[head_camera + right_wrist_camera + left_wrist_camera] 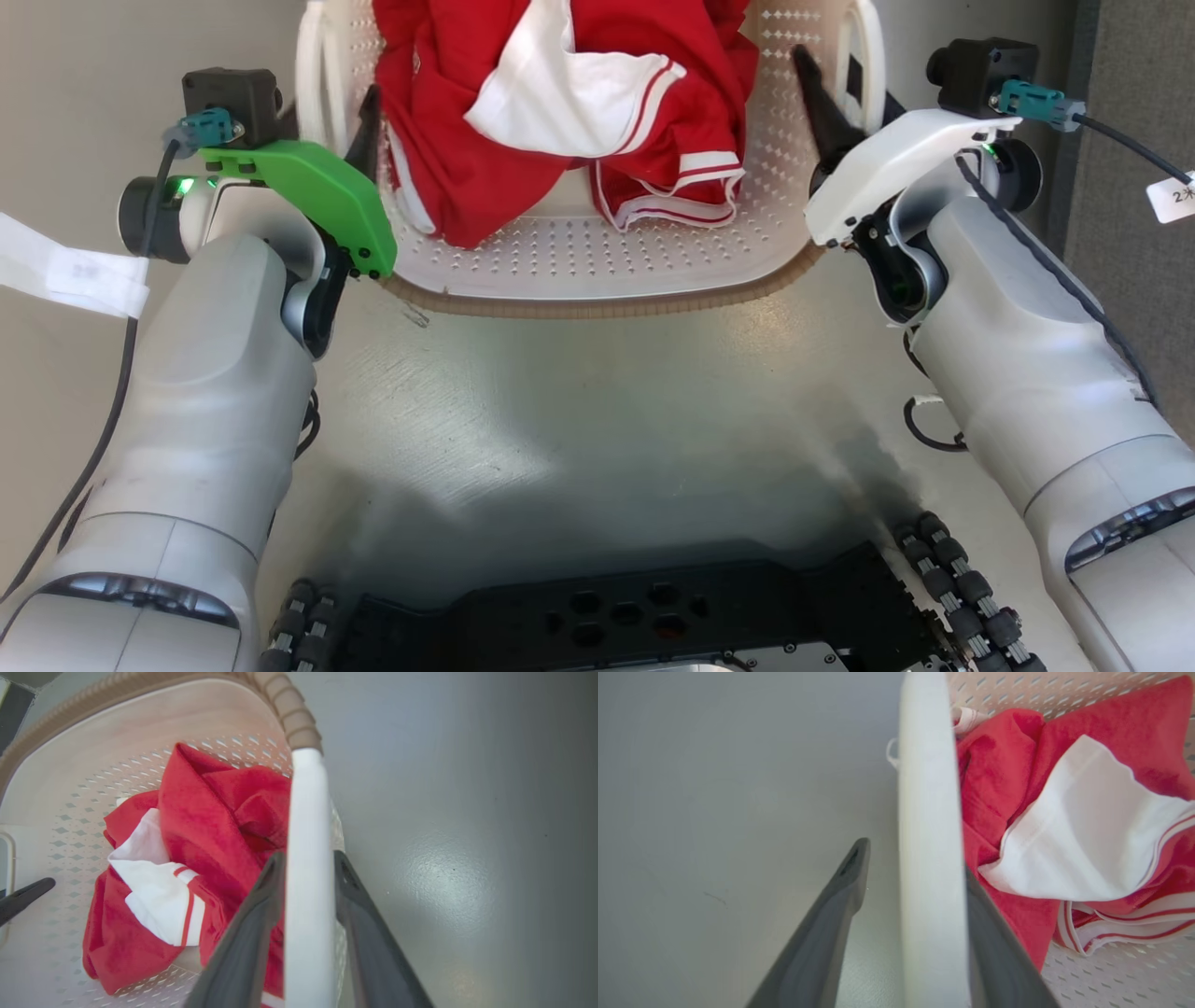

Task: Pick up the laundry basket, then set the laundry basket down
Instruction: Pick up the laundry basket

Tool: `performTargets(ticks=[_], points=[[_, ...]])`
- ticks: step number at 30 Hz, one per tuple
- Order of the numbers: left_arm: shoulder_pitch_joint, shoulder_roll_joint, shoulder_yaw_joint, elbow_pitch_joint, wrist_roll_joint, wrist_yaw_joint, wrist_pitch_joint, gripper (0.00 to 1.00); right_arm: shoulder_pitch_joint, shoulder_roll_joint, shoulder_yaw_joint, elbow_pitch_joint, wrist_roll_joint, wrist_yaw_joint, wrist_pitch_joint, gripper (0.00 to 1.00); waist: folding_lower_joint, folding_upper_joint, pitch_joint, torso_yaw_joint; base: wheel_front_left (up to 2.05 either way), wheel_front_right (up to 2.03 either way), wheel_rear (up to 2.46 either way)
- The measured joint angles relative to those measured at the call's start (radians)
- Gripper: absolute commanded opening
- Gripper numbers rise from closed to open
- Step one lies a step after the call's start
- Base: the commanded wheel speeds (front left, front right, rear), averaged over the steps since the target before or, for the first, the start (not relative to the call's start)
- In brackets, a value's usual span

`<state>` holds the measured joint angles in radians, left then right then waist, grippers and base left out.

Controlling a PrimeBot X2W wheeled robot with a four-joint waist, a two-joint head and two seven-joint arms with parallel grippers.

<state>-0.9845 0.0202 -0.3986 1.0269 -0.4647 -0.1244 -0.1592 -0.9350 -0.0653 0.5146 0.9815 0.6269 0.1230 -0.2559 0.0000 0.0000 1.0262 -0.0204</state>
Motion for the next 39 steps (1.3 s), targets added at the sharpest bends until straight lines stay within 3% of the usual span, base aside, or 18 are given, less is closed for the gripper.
performTargets(ticks=[18,39], points=[[0.001,-0.011,-0.057,0.057,-0.063,-0.007,-0.019,0.0,0.004,0.002,0.047,0.034,0.052,-0.009,0.001,0.0,0.0,0.0,-0.079,-0.003,0.0,0.0,0.0],[0.115,-0.013,-0.153,0.097,-0.169,-0.007,0.052,0.0,0.086,0.007,0.169,0.104,0.17,-0.009,0.082,0.0,0.0,0.0,-0.352,-0.016,0.0,0.0,0.0]])
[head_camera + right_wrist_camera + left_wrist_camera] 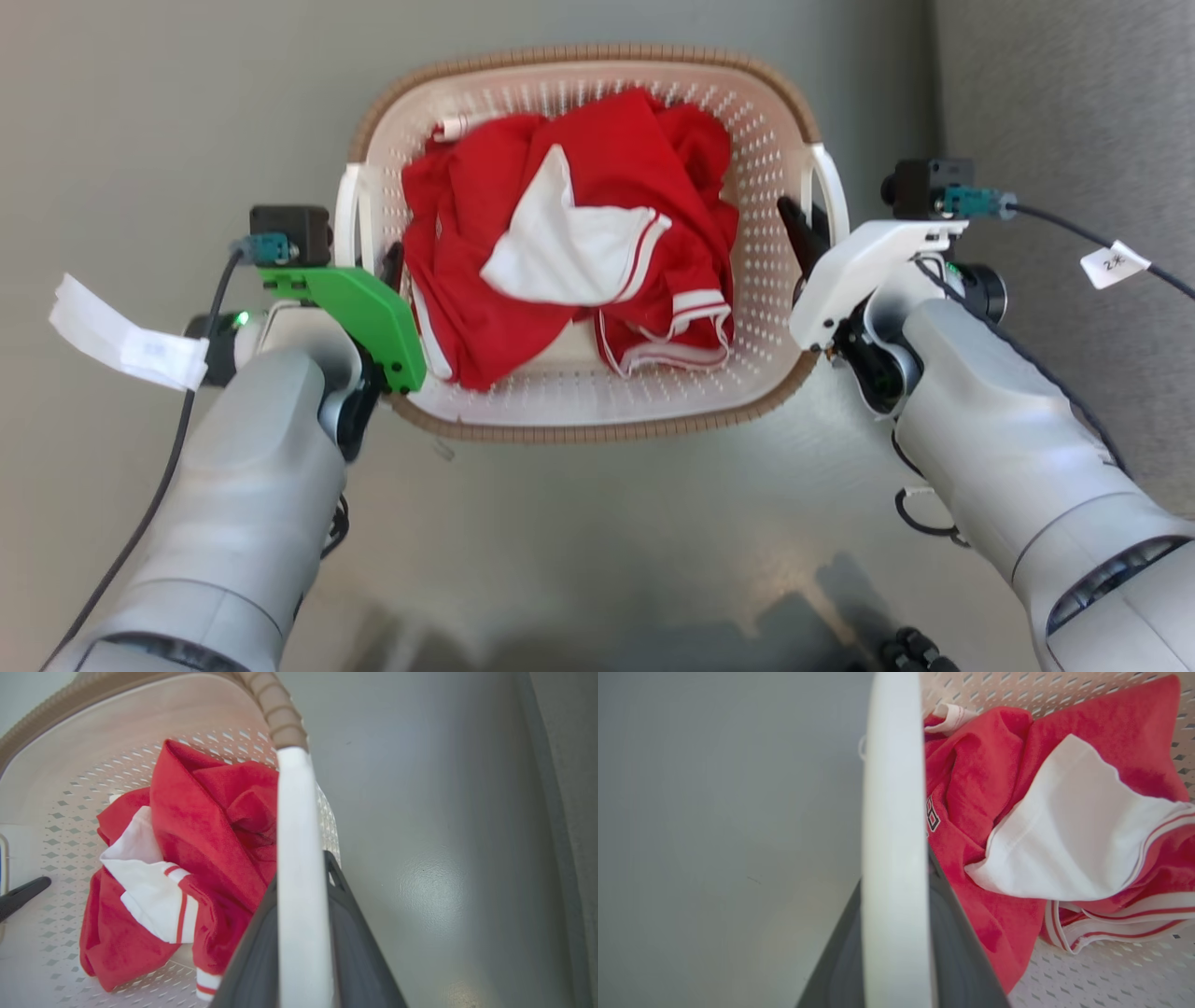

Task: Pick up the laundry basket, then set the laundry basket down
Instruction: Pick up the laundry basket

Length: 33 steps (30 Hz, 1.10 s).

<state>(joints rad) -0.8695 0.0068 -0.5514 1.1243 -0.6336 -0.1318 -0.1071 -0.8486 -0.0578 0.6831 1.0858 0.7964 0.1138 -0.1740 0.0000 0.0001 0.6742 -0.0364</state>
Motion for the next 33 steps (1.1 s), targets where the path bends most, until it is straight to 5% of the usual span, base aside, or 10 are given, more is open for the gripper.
performTargets(ticks=[33], points=[[0.318,0.002,-0.151,-0.002,-0.18,0.0,0.147,0.0,0.289,0.005,0.136,0.036,0.153,-0.001,0.173,0.0,-0.0001,0.0,-0.475,-0.018,0.0,0.0,0.0]])
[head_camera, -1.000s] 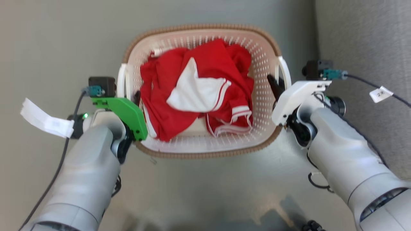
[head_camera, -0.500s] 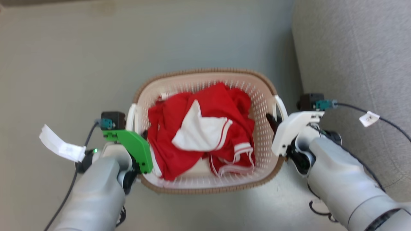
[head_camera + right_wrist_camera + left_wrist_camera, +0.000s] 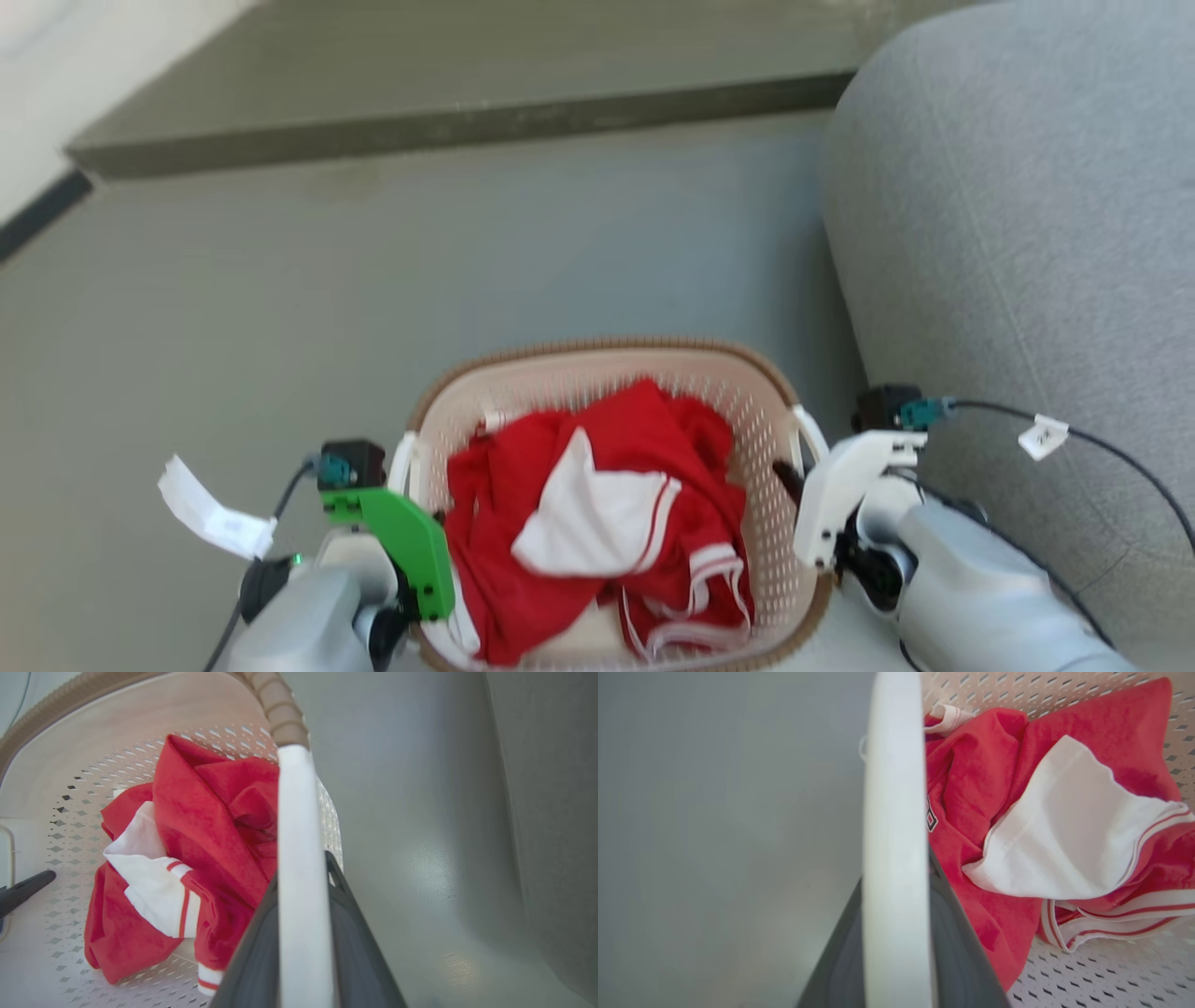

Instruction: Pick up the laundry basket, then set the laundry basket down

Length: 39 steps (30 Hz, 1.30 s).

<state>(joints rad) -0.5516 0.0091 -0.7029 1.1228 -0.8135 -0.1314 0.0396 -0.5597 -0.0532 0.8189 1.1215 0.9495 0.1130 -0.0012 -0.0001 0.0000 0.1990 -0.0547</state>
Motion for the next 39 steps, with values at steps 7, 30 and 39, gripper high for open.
performTargets(ticks=[7,30,39], points=[[0.045,0.001,-0.015,-0.001,-0.04,0.0,0.03,0.0,0.039,0.0,0.02,0.002,0.022,0.0,0.034,0.0,0.0,0.0,-0.093,-0.002,0.0,0.0,0.0],[0.045,0.005,-0.05,0.003,-0.078,0.001,0.08,0.0,0.039,-0.003,0.054,0.01,0.052,-0.001,0.081,0.0,0.0,0.0,-0.151,-0.011,0.0,0.0,0.0],[0.045,0.006,-0.059,0.006,-0.092,0.001,0.083,0.0,0.039,-0.003,0.065,0.01,0.064,-0.001,0.083,0.0,0.0,0.0,-0.149,-0.009,0.0,0.0,0.0]])
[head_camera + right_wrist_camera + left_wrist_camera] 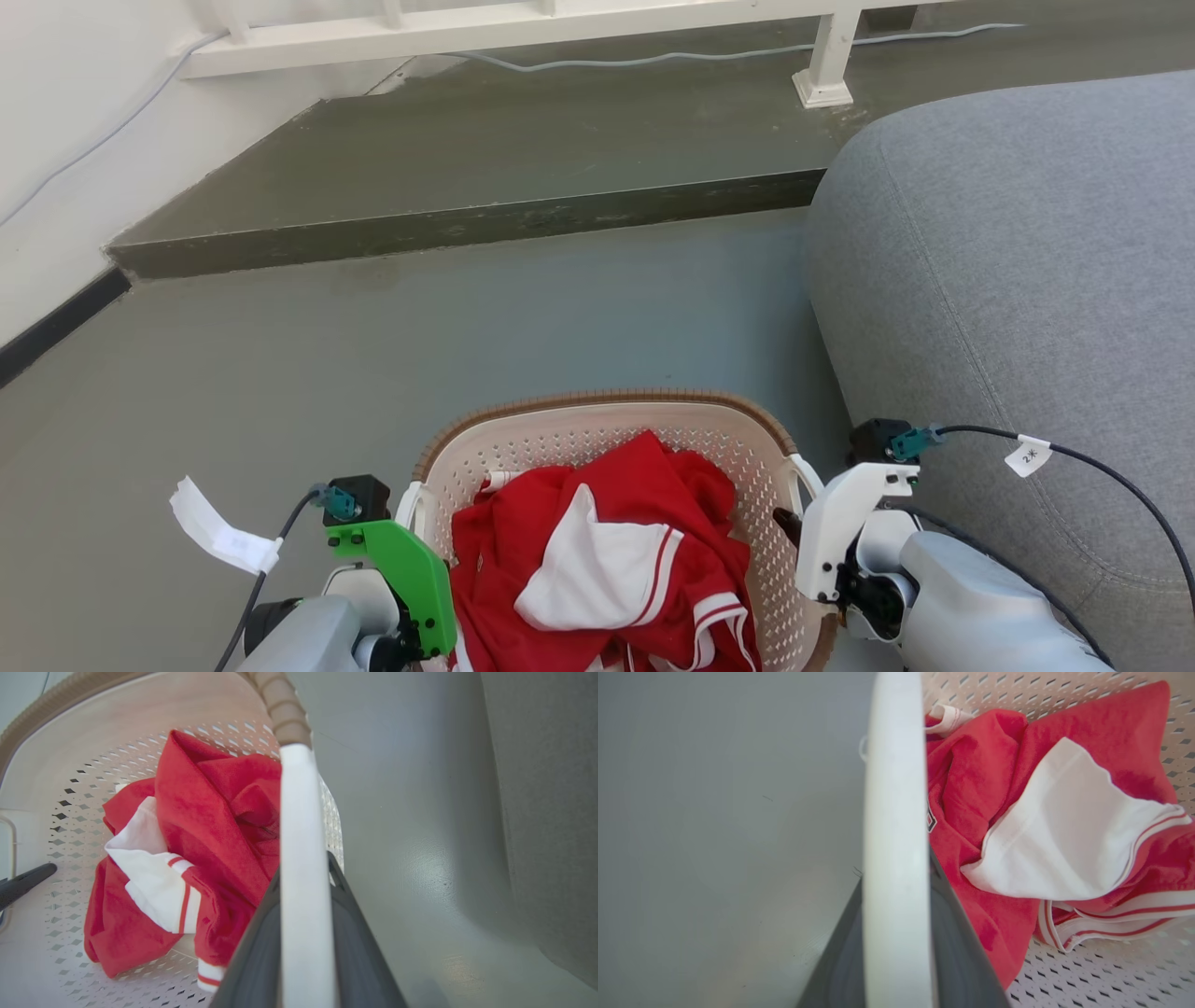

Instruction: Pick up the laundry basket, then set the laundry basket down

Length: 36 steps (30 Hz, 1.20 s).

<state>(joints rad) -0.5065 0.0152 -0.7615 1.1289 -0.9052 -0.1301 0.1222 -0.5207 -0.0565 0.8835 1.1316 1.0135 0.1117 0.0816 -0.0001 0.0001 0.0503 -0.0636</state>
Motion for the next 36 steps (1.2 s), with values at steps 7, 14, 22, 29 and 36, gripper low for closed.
performTargets(ticks=[7,14,22,29,36], points=[[0.0,0.0,-0.013,0.001,-0.014,0.0,0.0,0.0,0.0,0.0,0.009,0.006,0.008,-0.001,0.0,0.0,0.0,0.0,0.002,0.0,0.0,0.0,0.0],[0.0,0.001,-0.019,0.001,-0.016,0.003,0.0,0.0,-0.001,0.0,0.02,0.007,0.009,-0.001,0.0,0.0,0.0,0.0,0.002,-0.001,0.0,0.0,0.0],[-0.001,0.001,-0.021,0.003,-0.024,0.007,-0.016,0.0,-0.011,-0.001,0.03,0.006,0.01,-0.001,-0.003,0.0,0.0,0.0,0.021,-0.004,0.0,0.0,0.0],[-0.032,0.002,-0.021,0.001,-0.023,0.009,-0.056,0.0,-0.053,-0.003,0.032,0.006,0.009,-0.001,-0.029,0.0,0.0,0.0,0.073,-0.007,0.0,0.0,0.0],[-0.089,0.003,-0.018,-0.002,-0.023,0.017,-0.089,0.0,-0.113,-0.005,0.029,0.006,0.008,-0.001,-0.058,0.0,0.0,0.0,0.145,-0.009,0.0,0.0,0.0]])
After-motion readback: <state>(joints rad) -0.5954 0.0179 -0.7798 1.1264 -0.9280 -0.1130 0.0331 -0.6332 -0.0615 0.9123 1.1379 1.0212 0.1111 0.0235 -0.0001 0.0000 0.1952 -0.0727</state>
